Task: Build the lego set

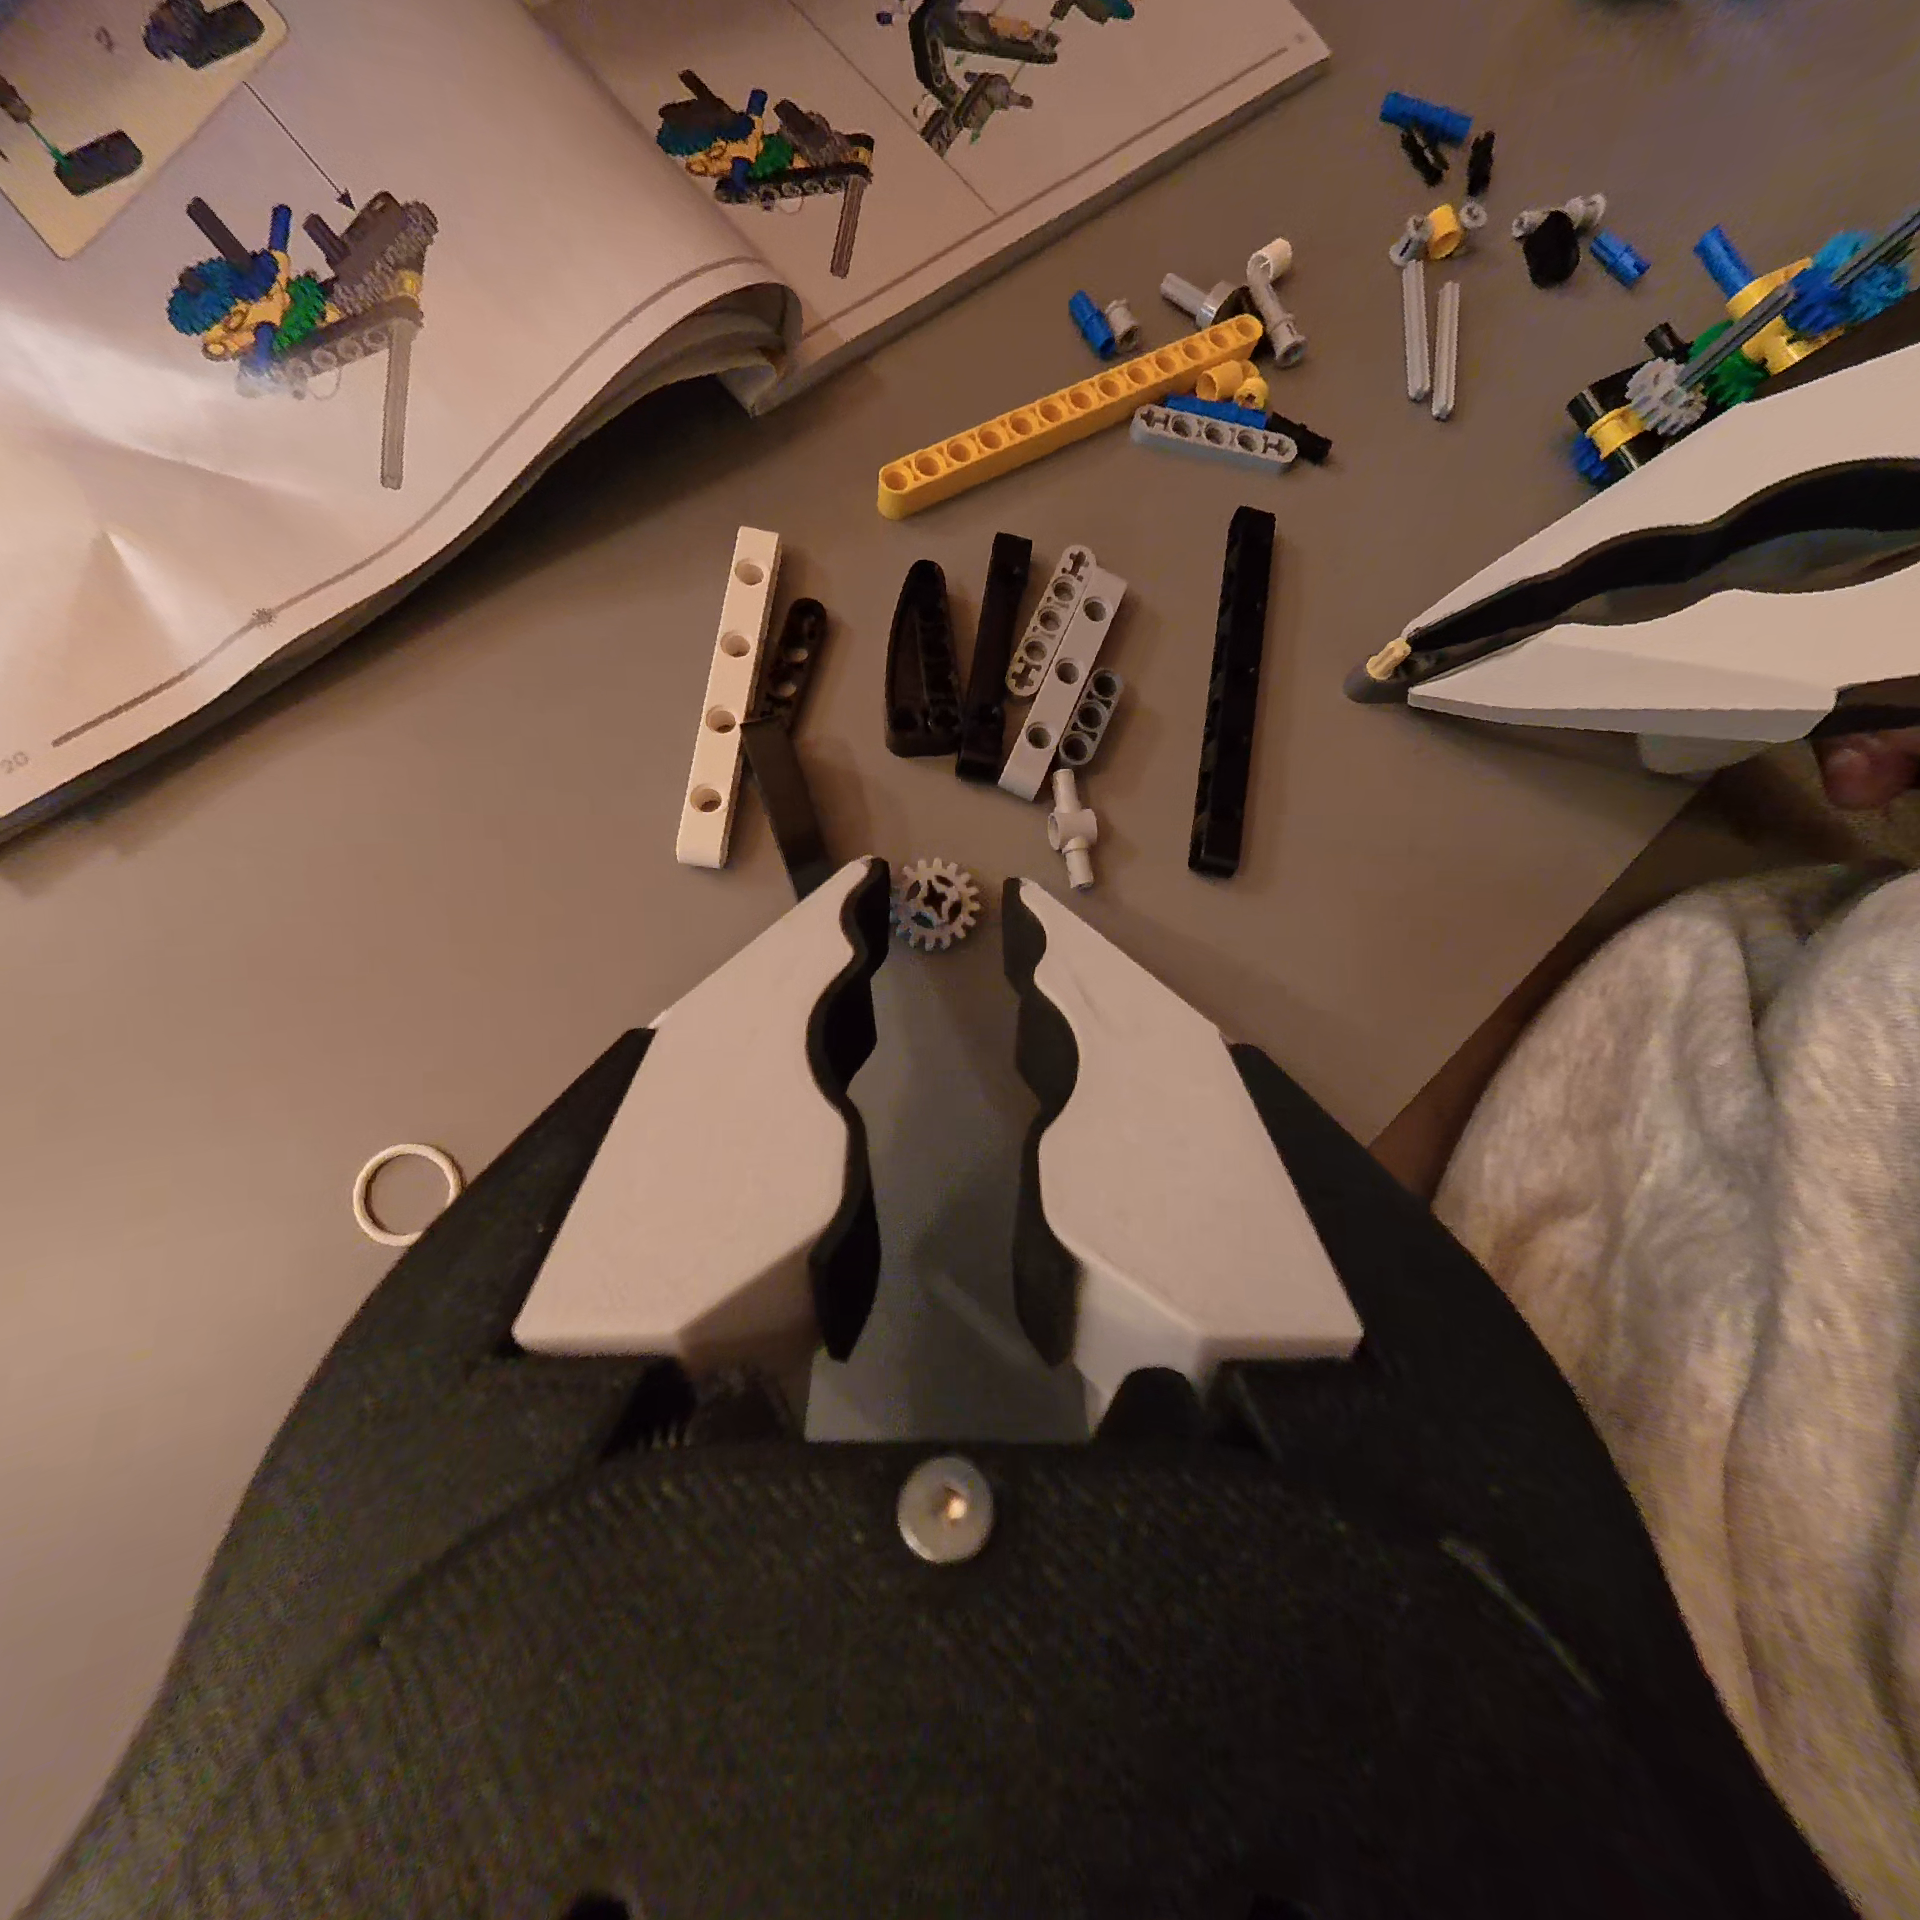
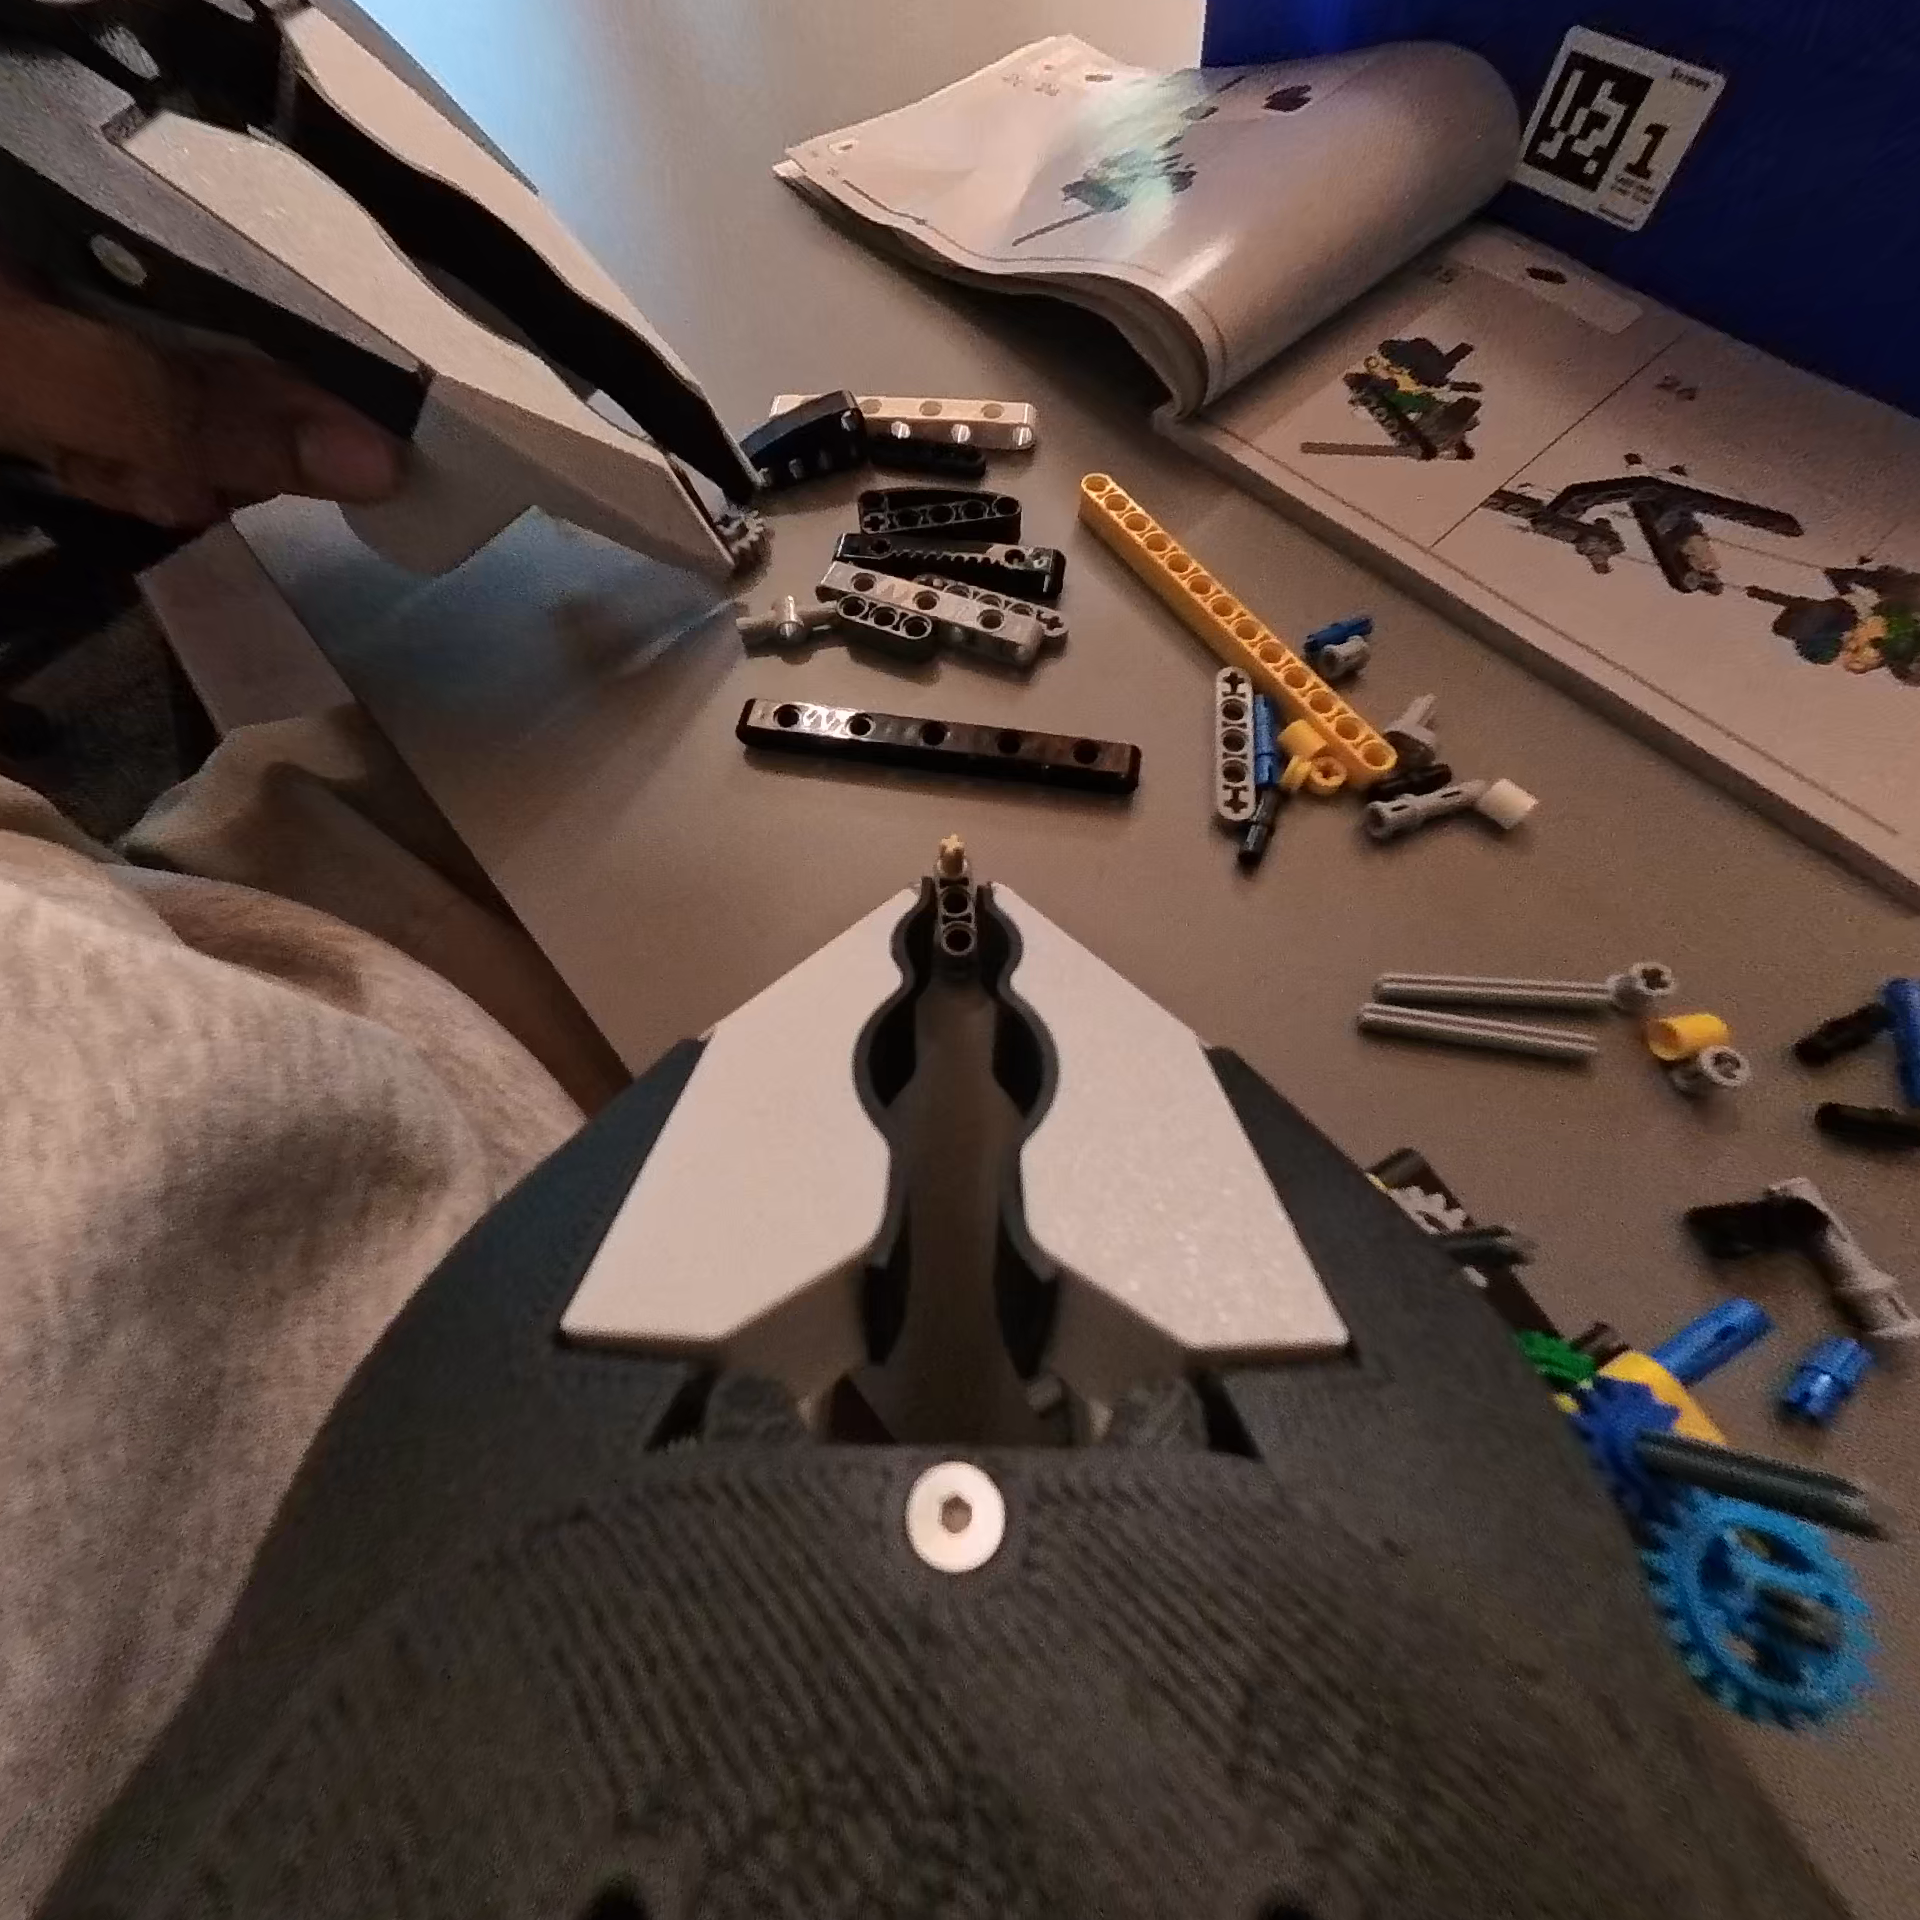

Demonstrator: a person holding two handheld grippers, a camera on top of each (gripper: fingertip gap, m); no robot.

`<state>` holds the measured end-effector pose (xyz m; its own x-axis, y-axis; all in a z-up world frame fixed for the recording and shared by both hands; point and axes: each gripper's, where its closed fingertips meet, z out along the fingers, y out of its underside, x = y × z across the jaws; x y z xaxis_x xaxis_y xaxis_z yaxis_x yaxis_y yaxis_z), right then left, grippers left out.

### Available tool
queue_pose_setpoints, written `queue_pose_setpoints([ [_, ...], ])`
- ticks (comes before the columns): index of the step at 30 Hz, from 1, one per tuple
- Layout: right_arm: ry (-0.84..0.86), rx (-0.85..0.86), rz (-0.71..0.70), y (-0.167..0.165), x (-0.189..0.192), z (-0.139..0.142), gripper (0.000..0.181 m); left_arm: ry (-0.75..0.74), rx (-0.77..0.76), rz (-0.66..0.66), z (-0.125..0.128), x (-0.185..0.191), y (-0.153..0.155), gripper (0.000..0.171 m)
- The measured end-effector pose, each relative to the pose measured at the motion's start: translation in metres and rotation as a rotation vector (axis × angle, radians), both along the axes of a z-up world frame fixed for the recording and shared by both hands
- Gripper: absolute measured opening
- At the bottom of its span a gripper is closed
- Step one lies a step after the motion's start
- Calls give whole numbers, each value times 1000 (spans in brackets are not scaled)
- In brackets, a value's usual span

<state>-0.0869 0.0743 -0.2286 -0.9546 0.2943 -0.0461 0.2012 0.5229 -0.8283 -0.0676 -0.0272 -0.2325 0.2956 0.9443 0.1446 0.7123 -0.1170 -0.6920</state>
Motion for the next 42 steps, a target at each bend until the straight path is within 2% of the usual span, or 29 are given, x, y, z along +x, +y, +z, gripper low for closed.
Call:
queue_pose_setpoints([
  [14,-7,-7,5,1,1,0,7,-5,-24,8,-5,2,-3,16],
  [18,-20,-11,1,2,1,1,10,40,3,-13,7,-1,4,16],
  [21,-25,-14,-1,2,0,1,8,96,74,-76,26,-7,25,16],
  [24,-28,-15,3,3,0,1,7,119,124,-195,37,-13,54,16],
  [28,-33,-18,19,4,2,1,6,71,148,-399,31,-12,93,16],
  [31,-40,-20,38,5,5,1,5,8,64,-517,12,-7,107,16],
  [34,-41,-23,44,6,5,1,5,-8,-2,-557,2,-7,110,16],
  [42,-77,-37,63,6,7,2,0,0,39,-525,8,-10,109,16],
])
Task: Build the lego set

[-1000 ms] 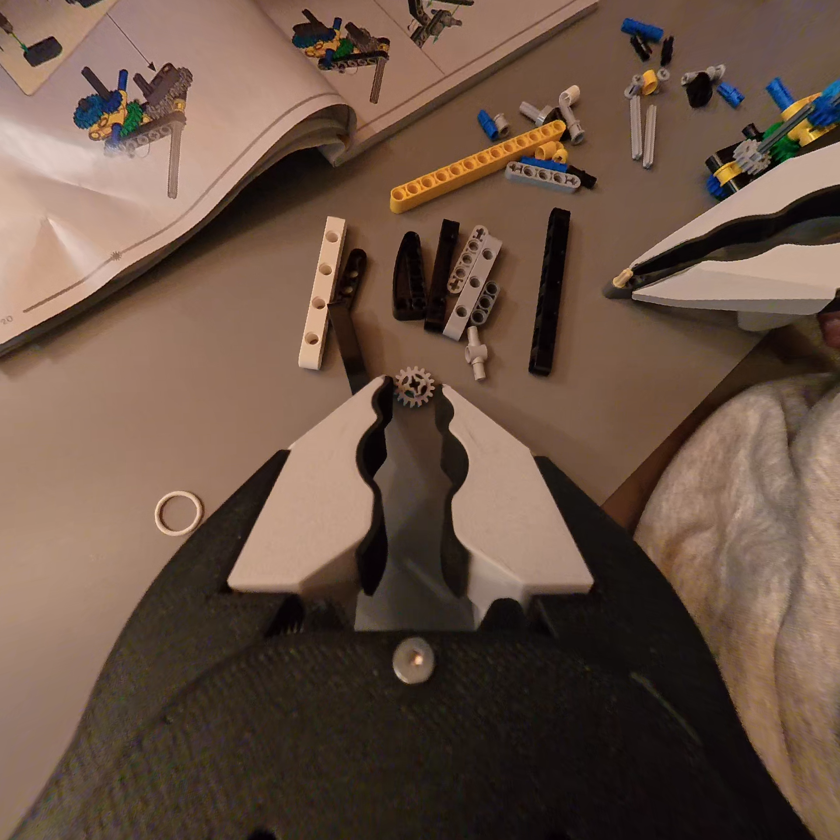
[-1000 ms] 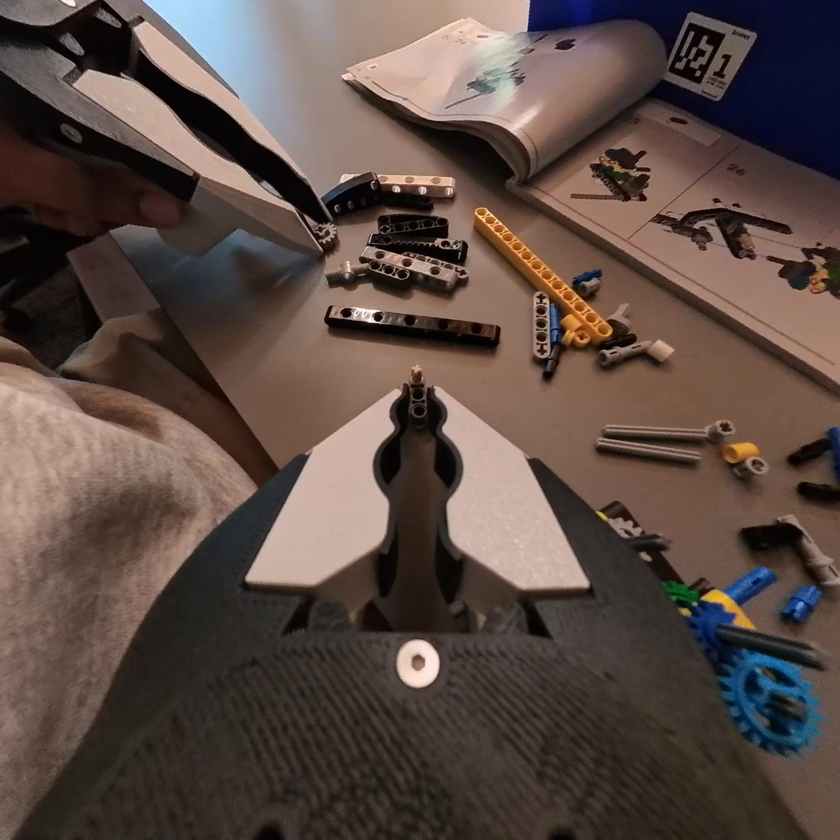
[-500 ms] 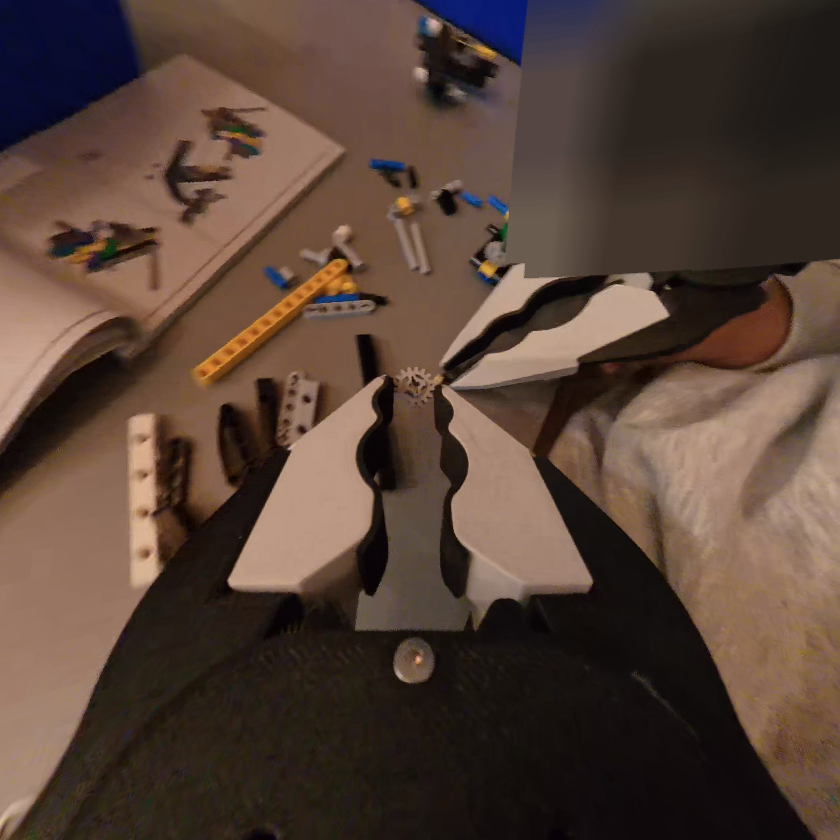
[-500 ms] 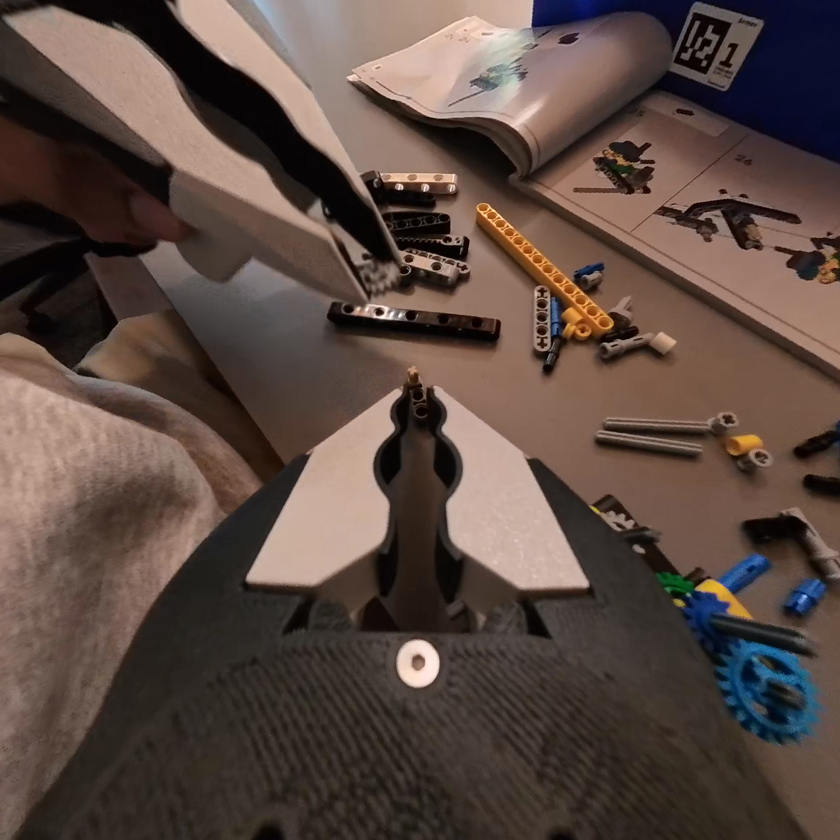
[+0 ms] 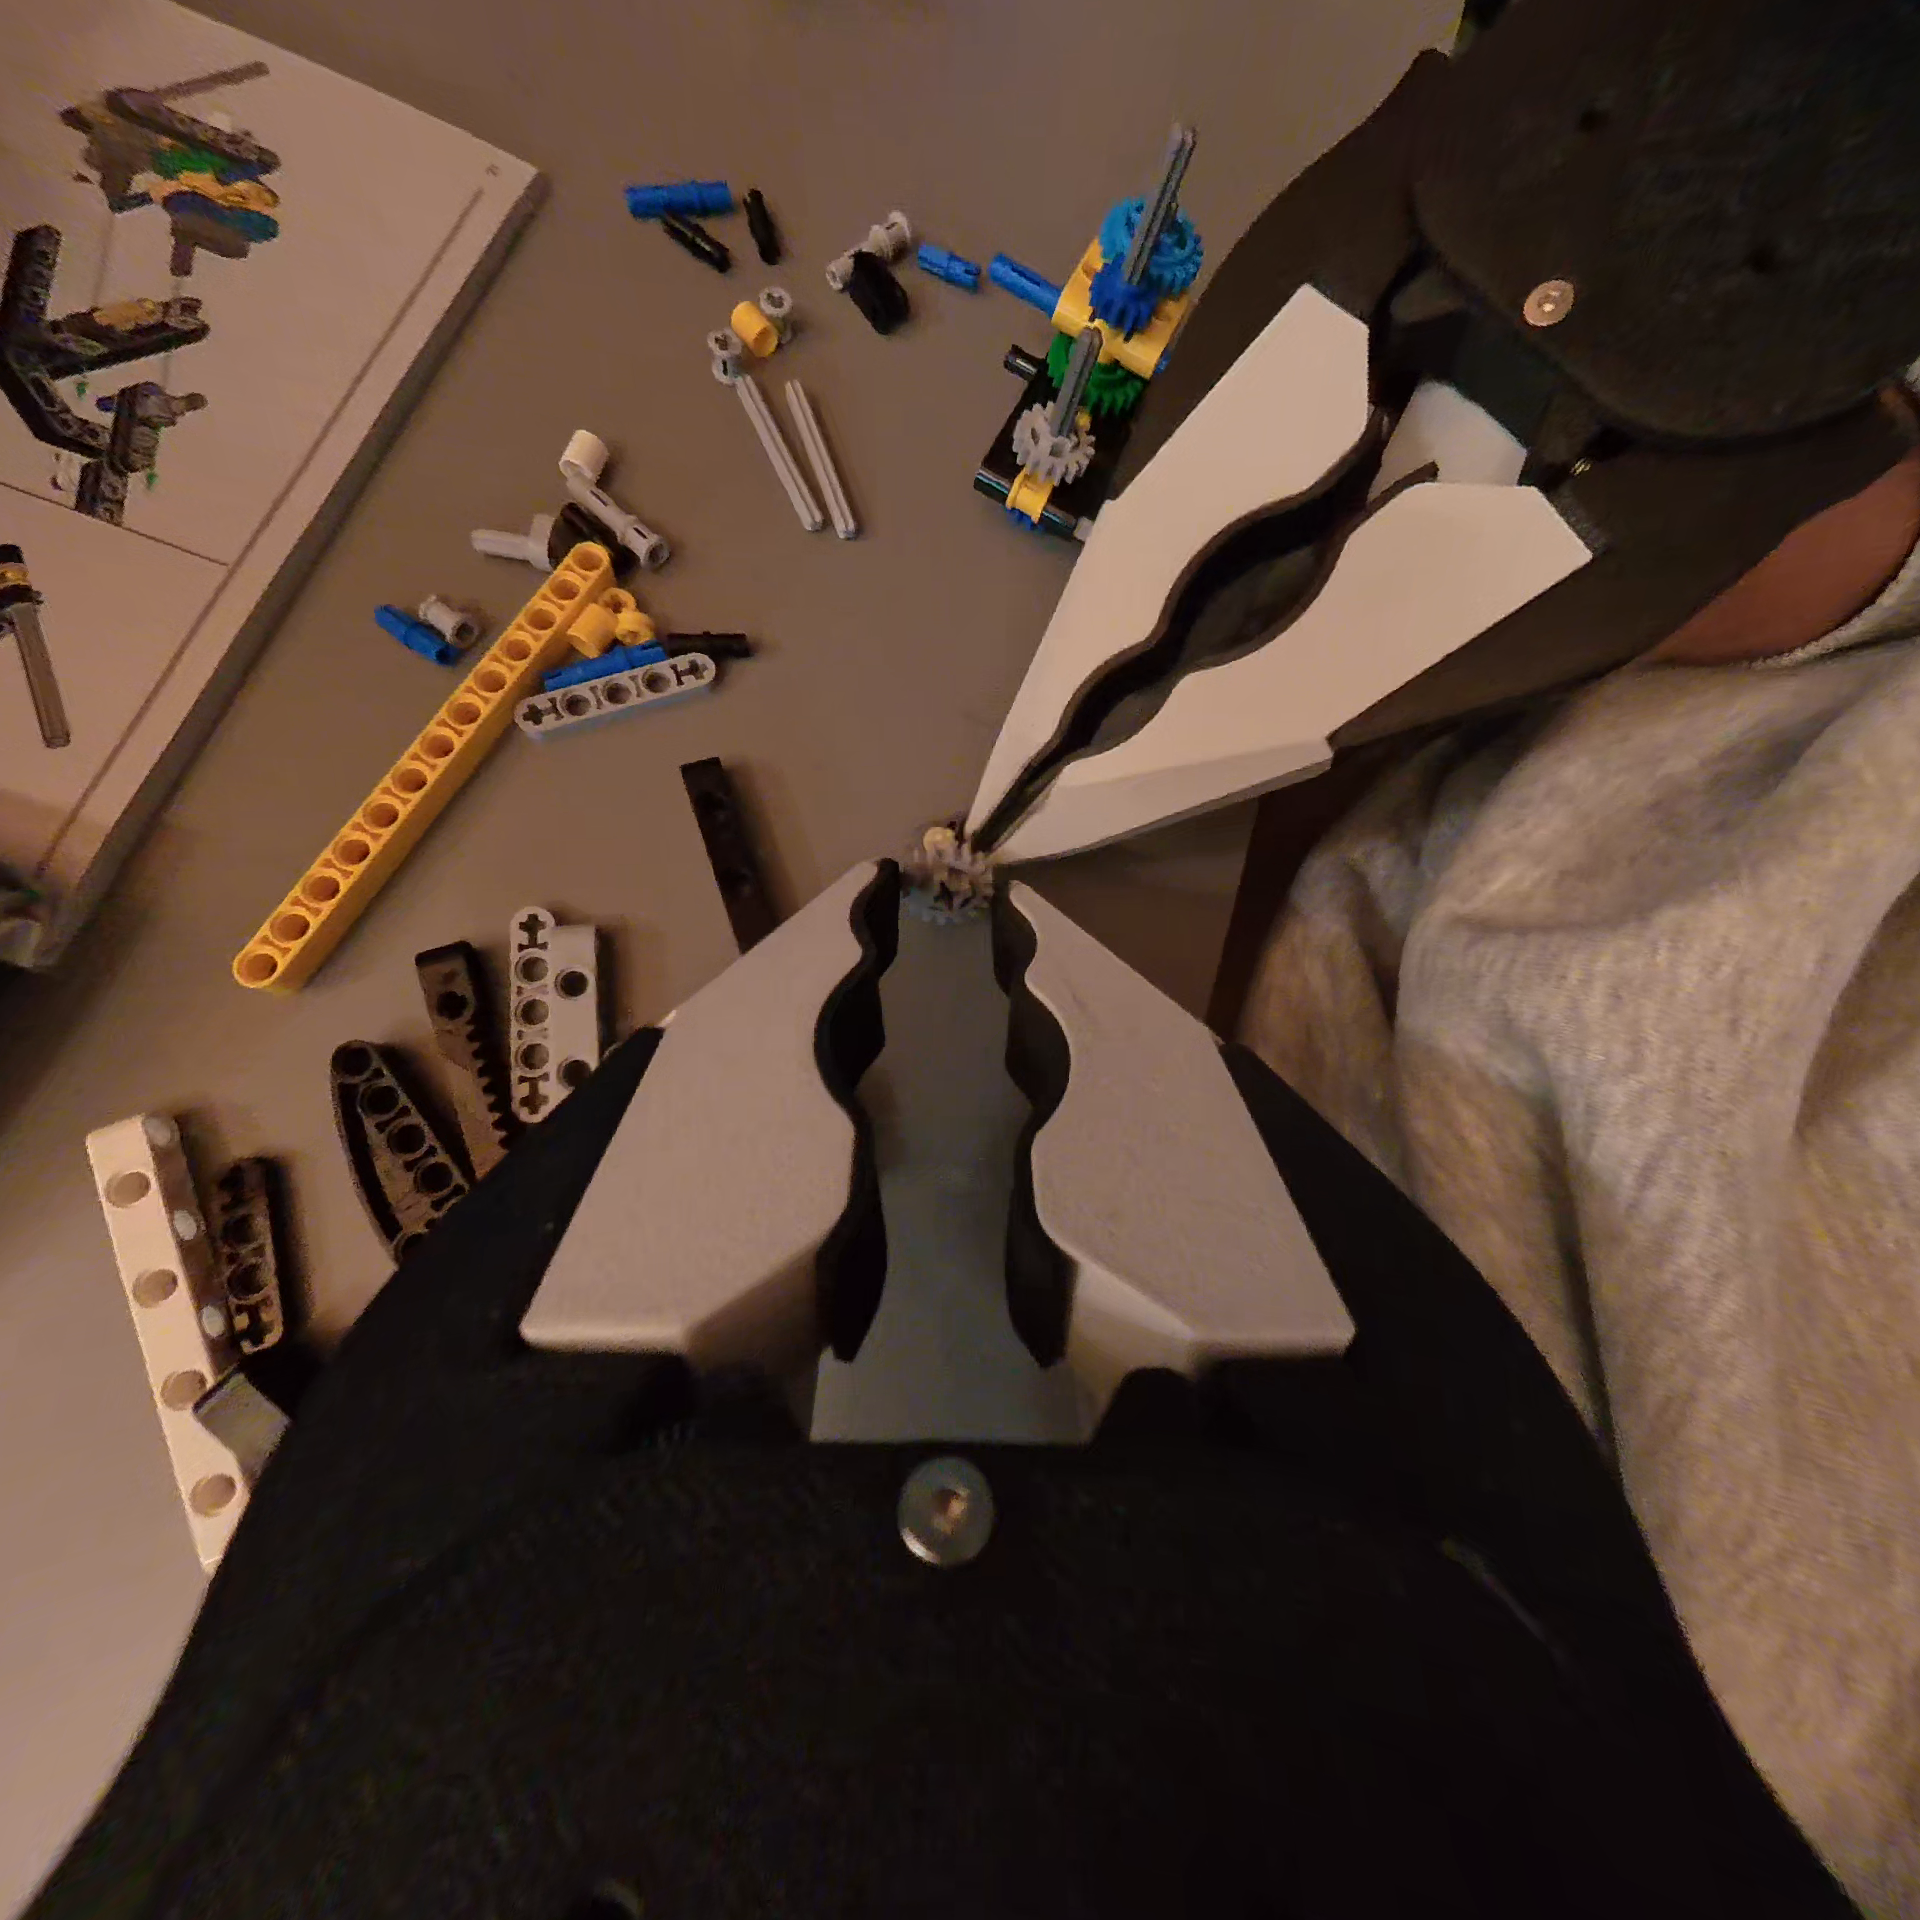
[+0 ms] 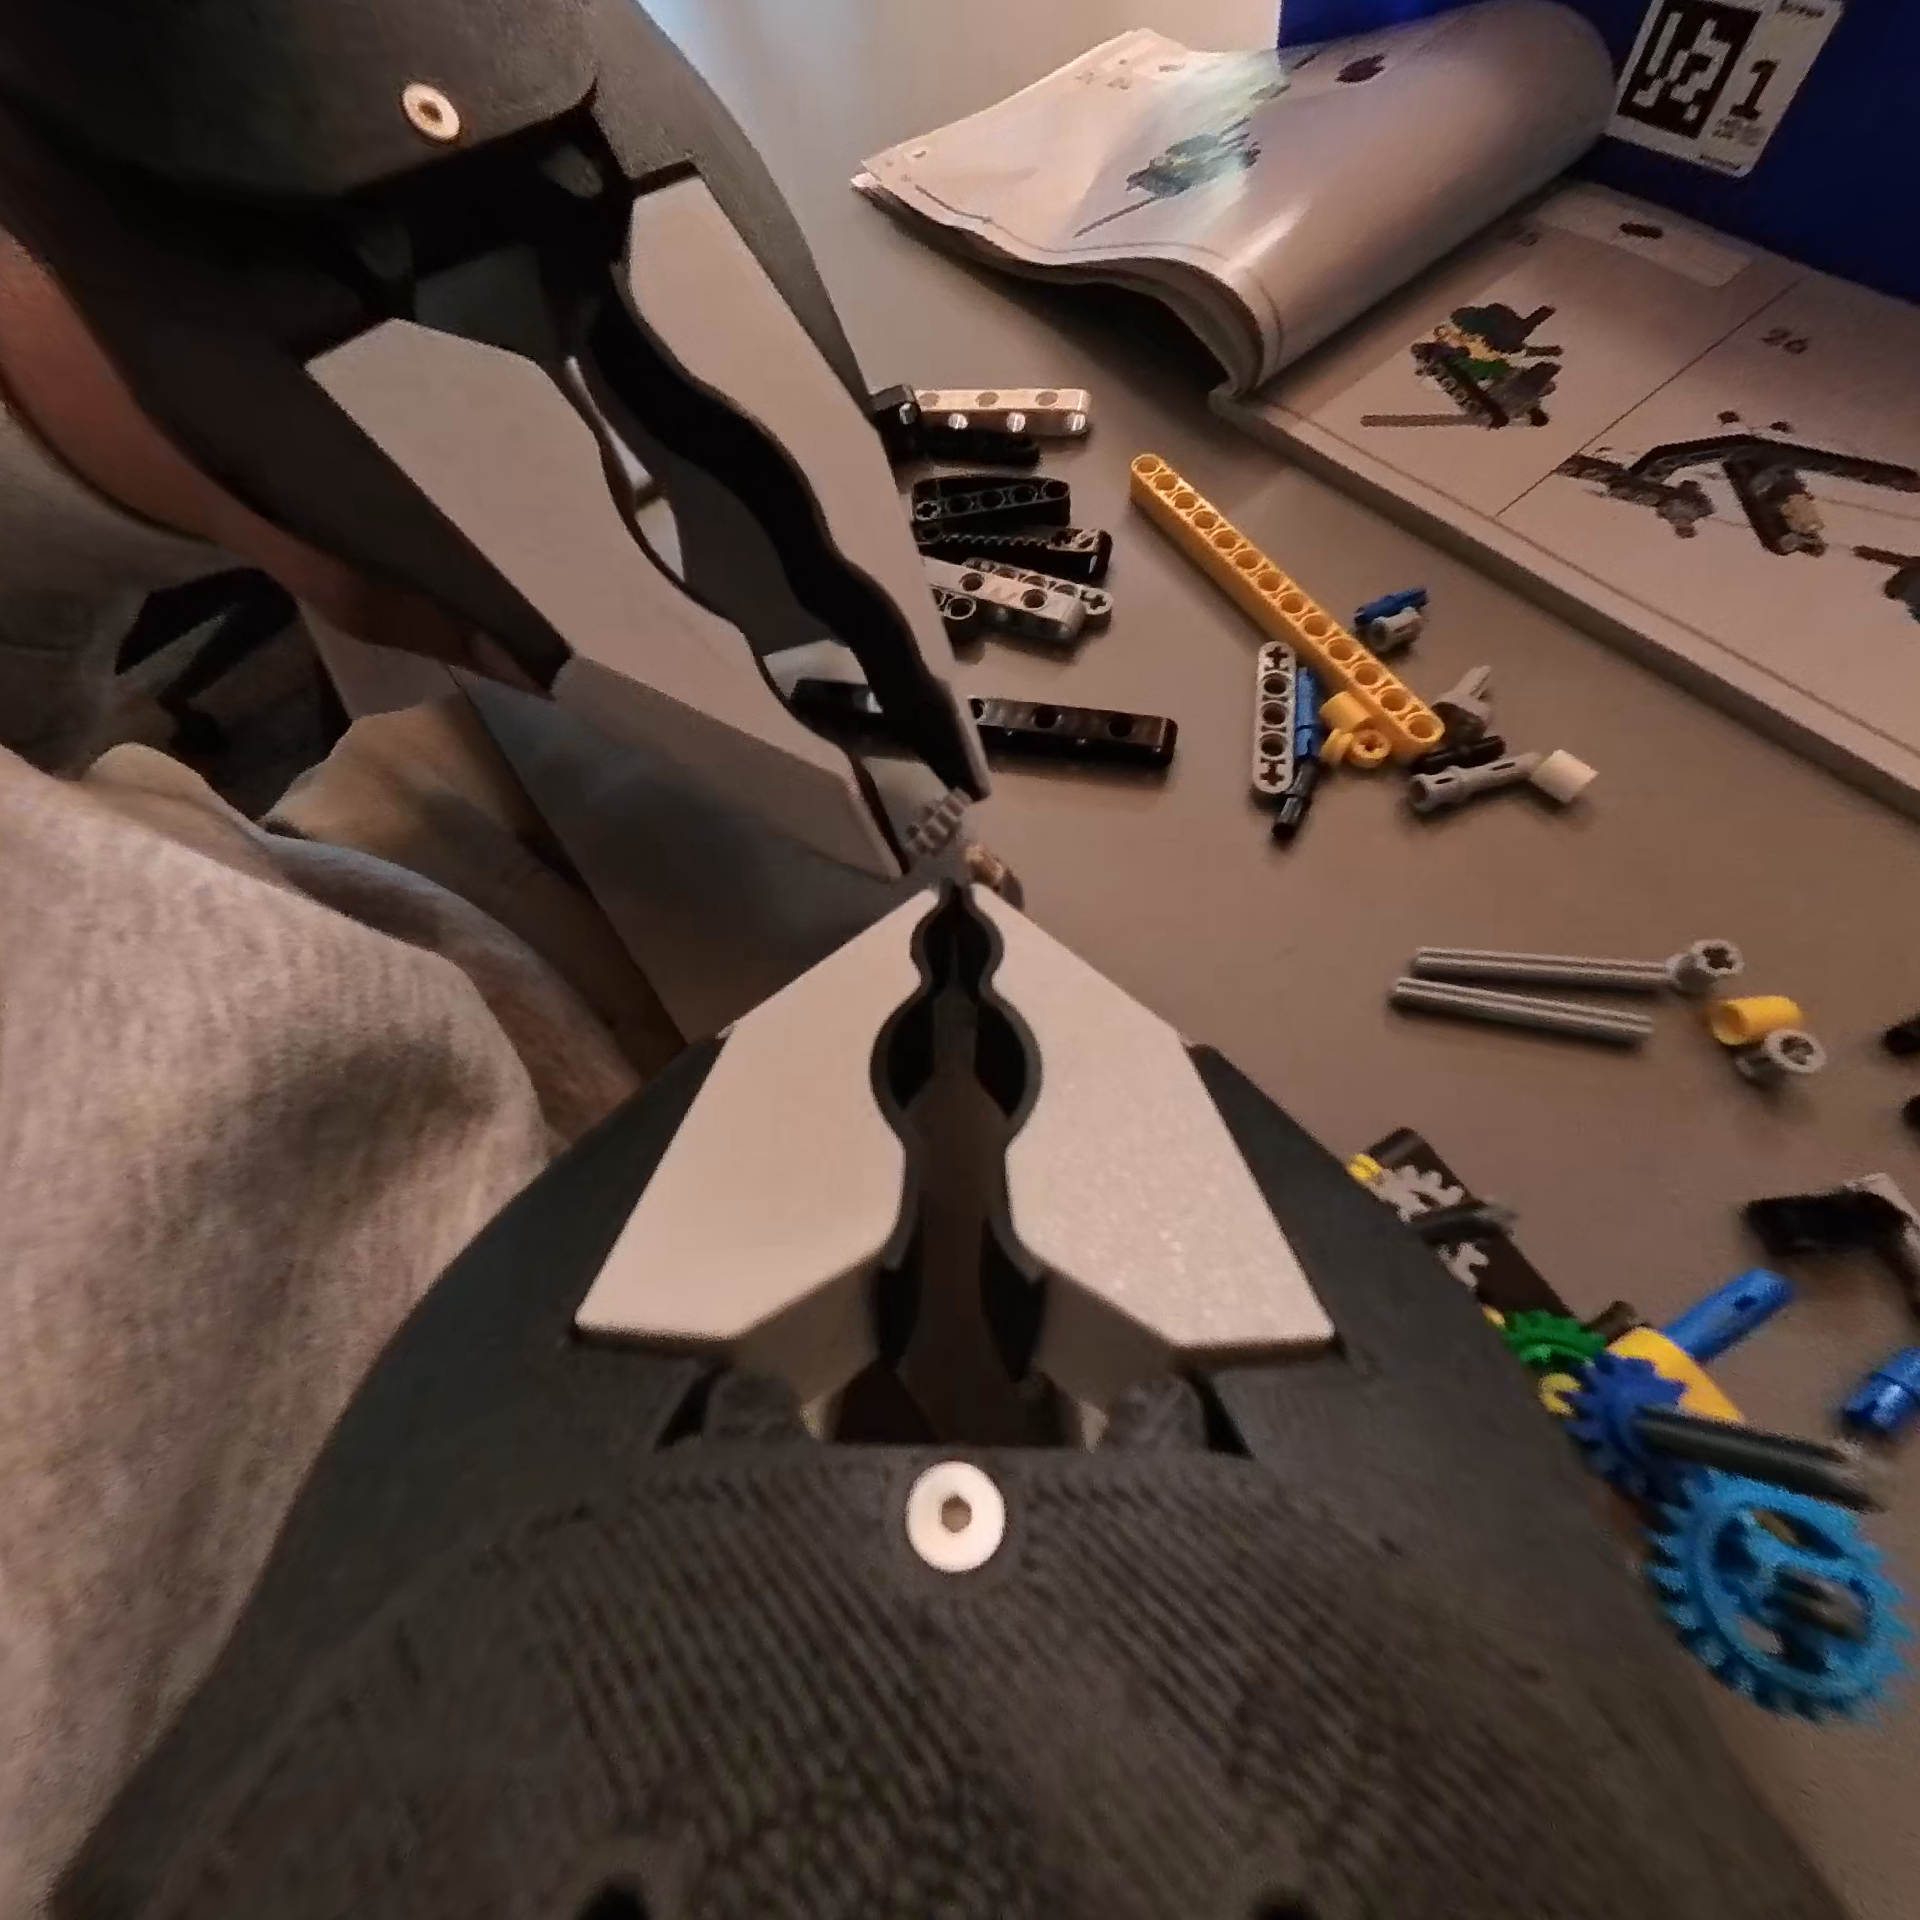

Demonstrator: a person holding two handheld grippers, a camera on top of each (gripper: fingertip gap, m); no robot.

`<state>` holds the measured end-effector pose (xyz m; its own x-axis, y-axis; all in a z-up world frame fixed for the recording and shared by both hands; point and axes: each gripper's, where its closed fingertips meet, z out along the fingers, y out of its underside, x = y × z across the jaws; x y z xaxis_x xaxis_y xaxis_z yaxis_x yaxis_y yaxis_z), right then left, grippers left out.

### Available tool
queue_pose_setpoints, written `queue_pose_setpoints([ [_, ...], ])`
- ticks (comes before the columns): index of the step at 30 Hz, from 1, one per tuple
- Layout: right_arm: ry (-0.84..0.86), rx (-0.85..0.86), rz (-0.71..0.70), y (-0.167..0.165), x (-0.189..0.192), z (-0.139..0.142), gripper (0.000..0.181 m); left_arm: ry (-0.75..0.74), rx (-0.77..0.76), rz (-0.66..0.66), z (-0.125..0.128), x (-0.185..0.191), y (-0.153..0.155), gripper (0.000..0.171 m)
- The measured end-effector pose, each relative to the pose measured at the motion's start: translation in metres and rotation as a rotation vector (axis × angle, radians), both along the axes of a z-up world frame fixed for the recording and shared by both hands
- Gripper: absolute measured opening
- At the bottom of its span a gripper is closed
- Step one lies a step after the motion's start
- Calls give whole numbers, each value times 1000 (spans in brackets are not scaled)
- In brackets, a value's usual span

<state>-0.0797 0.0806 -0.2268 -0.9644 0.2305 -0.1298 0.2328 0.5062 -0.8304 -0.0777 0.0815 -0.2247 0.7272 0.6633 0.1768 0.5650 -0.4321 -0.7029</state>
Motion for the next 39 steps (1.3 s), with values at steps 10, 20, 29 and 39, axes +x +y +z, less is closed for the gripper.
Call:
queue_pose_setpoints([
  [10,24,-39,-1,-1,0,10,8,5,24,33,5,-3,-5,16],
  [20,46,-75,-26,1,-5,18,8,21,79,47,16,-6,2,16],
  [29,40,-207,-42,1,-6,45,16,72,69,91,20,-8,-6,16],
  [39,-206,-249,-33,0,-1,44,11,232,-15,-51,32,4,14,16],
])
